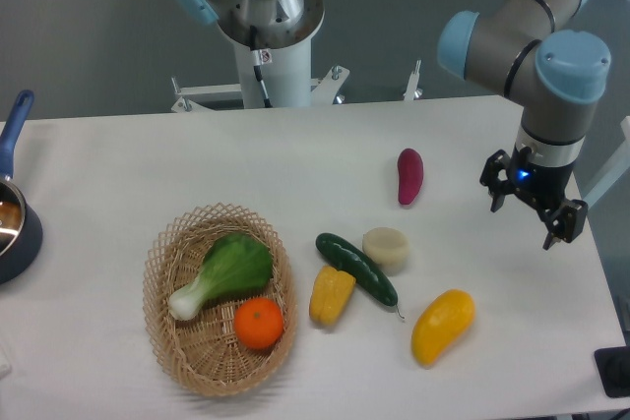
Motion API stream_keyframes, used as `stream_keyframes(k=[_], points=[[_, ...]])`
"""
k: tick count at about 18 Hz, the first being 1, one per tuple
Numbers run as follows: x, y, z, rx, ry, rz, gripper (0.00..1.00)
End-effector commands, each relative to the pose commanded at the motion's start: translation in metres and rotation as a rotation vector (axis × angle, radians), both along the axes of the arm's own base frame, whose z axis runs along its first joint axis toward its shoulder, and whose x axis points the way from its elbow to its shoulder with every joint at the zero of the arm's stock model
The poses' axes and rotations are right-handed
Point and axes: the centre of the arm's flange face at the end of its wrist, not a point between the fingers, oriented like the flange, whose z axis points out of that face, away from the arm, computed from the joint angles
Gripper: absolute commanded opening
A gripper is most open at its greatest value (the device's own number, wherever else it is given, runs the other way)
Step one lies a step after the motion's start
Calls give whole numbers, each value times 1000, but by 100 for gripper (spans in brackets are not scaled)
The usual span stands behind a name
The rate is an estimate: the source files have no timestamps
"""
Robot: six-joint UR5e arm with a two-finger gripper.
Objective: Pick up the mango from the table
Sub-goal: 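Move the gripper toward the yellow mango on the table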
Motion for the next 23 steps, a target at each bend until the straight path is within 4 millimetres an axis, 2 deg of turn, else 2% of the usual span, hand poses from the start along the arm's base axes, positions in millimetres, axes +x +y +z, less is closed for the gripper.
stream_keyframes(k=[4, 7, 9, 12, 17, 20, 23], points=[[3, 7, -3, 10, -18, 57, 100], [3, 34, -16, 16, -46, 99, 100], [11, 56, -27, 14, -66, 93, 100], [11, 68, -32, 30, -90, 165, 100], [13, 104, -43, 56, -86, 198, 100], [12, 110, -44, 70, -96, 247, 100], [7, 114, -55, 82, -79, 252, 100]])
